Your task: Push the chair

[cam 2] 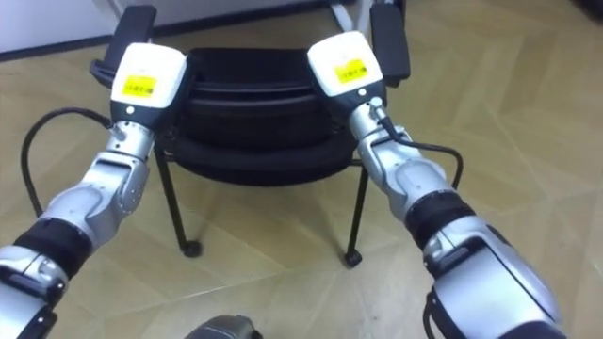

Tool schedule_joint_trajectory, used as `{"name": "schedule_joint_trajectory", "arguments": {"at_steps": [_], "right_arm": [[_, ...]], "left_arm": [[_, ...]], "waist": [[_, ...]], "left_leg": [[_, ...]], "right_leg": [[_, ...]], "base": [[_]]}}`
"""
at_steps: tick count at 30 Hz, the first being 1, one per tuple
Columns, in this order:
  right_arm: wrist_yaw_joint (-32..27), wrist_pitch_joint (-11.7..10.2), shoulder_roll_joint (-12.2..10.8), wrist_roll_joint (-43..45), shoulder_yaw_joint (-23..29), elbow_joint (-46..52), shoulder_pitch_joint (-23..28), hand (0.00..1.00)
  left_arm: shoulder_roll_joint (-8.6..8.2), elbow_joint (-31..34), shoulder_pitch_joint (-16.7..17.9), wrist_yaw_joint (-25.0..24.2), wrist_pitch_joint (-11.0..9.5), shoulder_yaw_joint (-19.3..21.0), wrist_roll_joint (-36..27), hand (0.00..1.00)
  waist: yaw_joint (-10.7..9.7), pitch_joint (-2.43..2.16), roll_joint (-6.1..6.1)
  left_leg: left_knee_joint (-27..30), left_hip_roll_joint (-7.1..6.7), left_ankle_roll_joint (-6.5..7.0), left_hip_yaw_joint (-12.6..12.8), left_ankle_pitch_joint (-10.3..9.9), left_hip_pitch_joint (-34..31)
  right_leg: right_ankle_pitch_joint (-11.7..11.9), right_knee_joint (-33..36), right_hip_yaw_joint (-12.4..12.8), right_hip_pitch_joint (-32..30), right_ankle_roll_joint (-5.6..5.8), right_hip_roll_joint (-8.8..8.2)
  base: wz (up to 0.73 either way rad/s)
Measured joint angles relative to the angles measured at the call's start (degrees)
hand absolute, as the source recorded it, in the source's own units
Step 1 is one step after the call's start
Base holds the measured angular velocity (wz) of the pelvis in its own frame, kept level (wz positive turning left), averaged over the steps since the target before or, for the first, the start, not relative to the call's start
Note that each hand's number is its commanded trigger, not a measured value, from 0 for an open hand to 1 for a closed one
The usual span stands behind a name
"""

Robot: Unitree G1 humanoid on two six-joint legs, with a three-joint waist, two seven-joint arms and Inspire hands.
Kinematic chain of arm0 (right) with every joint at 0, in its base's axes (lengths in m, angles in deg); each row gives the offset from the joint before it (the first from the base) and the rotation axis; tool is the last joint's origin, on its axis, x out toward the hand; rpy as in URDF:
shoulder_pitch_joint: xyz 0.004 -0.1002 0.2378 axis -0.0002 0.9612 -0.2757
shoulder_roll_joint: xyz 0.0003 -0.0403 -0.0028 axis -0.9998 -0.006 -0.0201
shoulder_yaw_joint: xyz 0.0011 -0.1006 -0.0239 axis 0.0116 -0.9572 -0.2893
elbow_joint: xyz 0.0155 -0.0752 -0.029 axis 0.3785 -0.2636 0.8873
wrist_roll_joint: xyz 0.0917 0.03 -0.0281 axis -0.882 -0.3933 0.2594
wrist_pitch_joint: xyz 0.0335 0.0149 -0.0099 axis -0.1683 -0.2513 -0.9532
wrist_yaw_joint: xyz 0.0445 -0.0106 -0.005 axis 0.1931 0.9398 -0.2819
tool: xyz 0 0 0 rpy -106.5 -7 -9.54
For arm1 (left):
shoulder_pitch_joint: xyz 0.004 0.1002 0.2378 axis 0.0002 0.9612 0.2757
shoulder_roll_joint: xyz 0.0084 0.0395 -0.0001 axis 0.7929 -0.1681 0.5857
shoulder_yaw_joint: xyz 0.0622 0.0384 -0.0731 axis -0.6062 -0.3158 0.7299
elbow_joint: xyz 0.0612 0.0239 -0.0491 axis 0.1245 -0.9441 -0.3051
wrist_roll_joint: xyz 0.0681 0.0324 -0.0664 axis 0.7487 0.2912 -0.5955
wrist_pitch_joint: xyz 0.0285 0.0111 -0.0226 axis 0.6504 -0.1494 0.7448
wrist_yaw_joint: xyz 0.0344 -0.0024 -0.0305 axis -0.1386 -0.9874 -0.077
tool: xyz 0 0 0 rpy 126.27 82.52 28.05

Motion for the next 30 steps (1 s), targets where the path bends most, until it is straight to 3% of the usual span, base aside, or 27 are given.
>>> {"name": "schedule_joint_trajectory", "arguments": {"at_steps": [2,3,5,6,7,9,11,12,13,14,16,19,23,27,30], "right_arm": [[0.0,0.5,-0.9,0.0,-0.2,-0.1,0.4,1.00],[-0.1,0.7,-1.1,0.1,-0.3,-0.2,0.5,1.00],[-0.1,0.7,-1.2,0.9,-0.3,-0.2,0.5,1.00],[-0.1,0.7,-1.4,1.2,-0.4,-0.1,0.8,1.00],[-0.1,0.8,-1.6,1.3,-0.3,-0.1,0.0,1.00],[-0.1,1.0,-2.0,1.3,-0.3,-0.5,0.0,1.00],[-0.1,0.6,-2.3,1.0,-0.2,-0.8,0.5,1.00],[0.0,0.1,-2.7,0.8,-0.1,-1.5,0.5,1.00],[0.4,-0.1,-2.8,0.7,0.4,-1.6,0.9,1.00],[0.6,-0.4,-2.8,0.8,0.8,-1.5,0.9,1.00],[1.4,-0.8,-2.6,1.6,1.1,-1.7,-0.4,1.00],[1.8,-2.3,-2.2,1.8,1.1,-3.3,-2.0,1.00],[1.8,-3.2,-2.0,1.9,1.1,-3.9,-2.7,1.00],[3.0,-3.6,-2.2,2.3,1.9,-3.5,-2.3,1.00],[3.1,-4.5,-1.9,3.9,4.1,-3.8,-0.7,1.00]], "left_arm": [[0.01,-0.3,0.6,0.5,0.0,0.3,-0.1,1.00],[-0.03,-1.0,0.2,1.1,-0.2,0.4,-0.4,1.00],[-0.61,-1.8,0.3,1.5,-0.5,0.4,-1.2,1.00],[-0.37,-2.5,0.3,2.2,-1.2,0.4,-1.8,1.00],[-0.37,-3.3,-0.1,2.6,-1.7,0.3,-1.9,1.00],[-0.05,-4.0,-0.6,2.7,-2.2,-0.2,-2.2,1.00],[0.26,-4.2,-0.6,2.7,-2.4,-0.8,-2.2,1.00],[0.51,-4.4,-0.5,2.6,-2.4,-1.2,-2.3,1.00],[0.51,-4.3,-0.6,2.4,-2.3,-1.7,-2.9,1.00],[0.68,-4.3,-0.8,2.3,-2.2,-1.9,-3.0,1.00],[0.63,-4.1,-0.8,2.9,-1.8,-2.0,-3.5,1.00],[0.15,-4.5,-1.3,3.5,-1.1,-2.2,-4.8,1.00],[0.10,-4.4,-1.3,4.0,-0.5,-2.4,-5.1,1.00],[0.13,-4.7,-1.2,4.5,-0.3,-2.9,-5.1,1.00],[-1.01,-5.5,-1.2,4.4,0.2,-4.4,-5.2,1.00]], "waist": [[0.1,0.38,0.98],[0.6,0.68,1.83],[1.5,0.55,3.87],[2.3,0.60,4.88],[2.8,0.59,5.49],[3.0,0.62,5.78],[3.1,0.48,5.12],[3.0,0.59,4.40],[2.2,0.42,3.49],[1.9,0.33,3.37],[2.3,0.37,3.89],[1.7,0.56,3.91],[1.5,0.69,3.43],[1.0,0.55,3.69],[-0.4,0.58,4.41]], "left_leg": [[1.9,0.06,0.37,-0.7,-1.3,1.2],[2.3,0.09,0.43,-1.3,-2.4,2.1],[3.2,0.89,0.70,-2.2,-4.0,2.9],[3.3,1.44,0.79,-2.9,-4.6,3.3],[3.3,2.47,0.70,-3.1,-4.8,3.3],[3.3,3.27,-0.18,-4.6,-5.1,3.9],[3.1,3.60,-1.38,-6.2,-5.7,4.8],[3.2,3.93,-2.35,-6.4,-6.3,5.7],[4.5,5.29,-3.97,-5.9,-7.2,5.9],[4.8,5.99,-4.68,-5.9,-7.3,5.9],[3.8,8.37,-6.53,-6.0,-7.1,6.0],[1.7,9.04,-7.43,-6.0,-6.7,6.0],[-0.1,10.11,-7.47,-4.3,-6.5,7.0],[0.0,12.75,-8.93,-3.8,-6.6,9.7],[10.2,13.14,-6.93,-4.4,-3.9,7.4]], "right_leg": [[2.8,3.4,1.9,-0.3,-1.03,0.08],[5.0,5.3,2.7,-0.6,-0.93,0.22],[9.7,8.9,4.6,-2.7,-1.44,1.33],[8.5,10.9,6.3,-5.1,-1.05,2.51],[5.5,11.6,7.2,-8.9,-1.02,3.64],[3.9,6.6,6.7,-13.9,-0.49,4.18],[5.3,-5.4,6.1,-15.6,-1.22,4.41],[8.0,-12.6,5.8,-15.6,-1.77,4.46],[10.6,-13.0,6.0,-15.3,-2.22,5.55],[12.7,-13.1,6.7,-15.0,-2.91,6.92],[12.9,-13.6,5.9,-14.4,-4.81,9.54],[12.8,-14.4,5.4,-14.7,-5.30,10.00],[12.2,-14.6,6.0,-15.1,-5.24,10.89],[10.7,-15.0,9.1,-13.6,-6.55,15.57],[8.4,-13.0,10.4,-11.9,-6.59,16.76]], "base": [[0.27],[0.09],[-0.10],[-0.07],[0.07],[0.40],[0.58],[0.77],[0.83],[0.72],[0.15],[-0.03],[-0.16],[-0.11],[0.01]]}}
